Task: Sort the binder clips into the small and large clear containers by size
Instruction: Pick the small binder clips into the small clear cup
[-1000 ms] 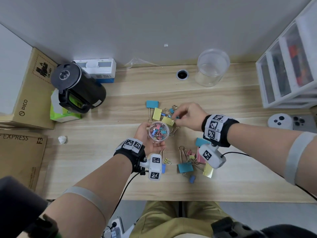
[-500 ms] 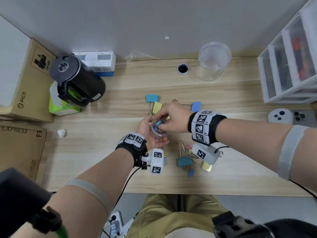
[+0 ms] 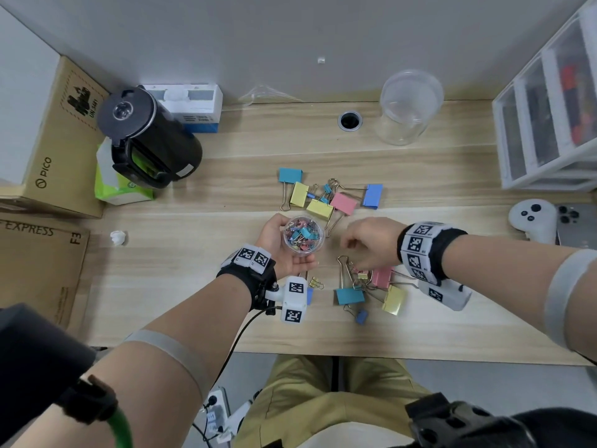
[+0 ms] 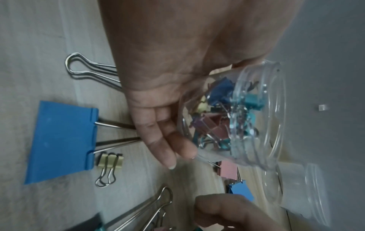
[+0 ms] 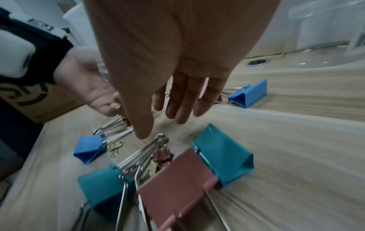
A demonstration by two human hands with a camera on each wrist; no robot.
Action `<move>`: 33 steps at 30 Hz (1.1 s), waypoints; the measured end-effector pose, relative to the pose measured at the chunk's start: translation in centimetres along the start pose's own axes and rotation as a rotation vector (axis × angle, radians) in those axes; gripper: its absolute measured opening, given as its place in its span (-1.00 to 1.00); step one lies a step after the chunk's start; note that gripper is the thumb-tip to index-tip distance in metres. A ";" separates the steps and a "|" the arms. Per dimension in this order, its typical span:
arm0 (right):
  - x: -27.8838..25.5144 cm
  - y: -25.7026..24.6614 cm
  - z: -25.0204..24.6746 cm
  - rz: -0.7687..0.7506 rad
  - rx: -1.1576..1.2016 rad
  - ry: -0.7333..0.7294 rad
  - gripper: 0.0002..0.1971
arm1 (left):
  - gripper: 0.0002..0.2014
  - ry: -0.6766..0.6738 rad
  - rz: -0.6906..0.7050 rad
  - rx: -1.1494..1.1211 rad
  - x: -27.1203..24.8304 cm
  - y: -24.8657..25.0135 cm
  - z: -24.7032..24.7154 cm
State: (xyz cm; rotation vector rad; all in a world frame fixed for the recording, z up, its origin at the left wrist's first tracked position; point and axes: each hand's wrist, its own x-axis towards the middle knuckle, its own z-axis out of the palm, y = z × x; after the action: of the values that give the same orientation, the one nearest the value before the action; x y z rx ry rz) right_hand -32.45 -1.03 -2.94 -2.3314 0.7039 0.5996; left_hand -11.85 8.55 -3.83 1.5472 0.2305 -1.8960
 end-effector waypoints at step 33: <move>1.4 -0.4 3.0 0.133 -0.116 0.040 -0.64 | -0.44 0.012 0.010 0.019 0.1 -0.1 -0.4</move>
State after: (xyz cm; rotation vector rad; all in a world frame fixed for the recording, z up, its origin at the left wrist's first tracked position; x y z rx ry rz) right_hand -31.87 0.78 -5.71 -2.4229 0.8687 0.6707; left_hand -11.56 8.81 -4.10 1.5699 0.2097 -1.8867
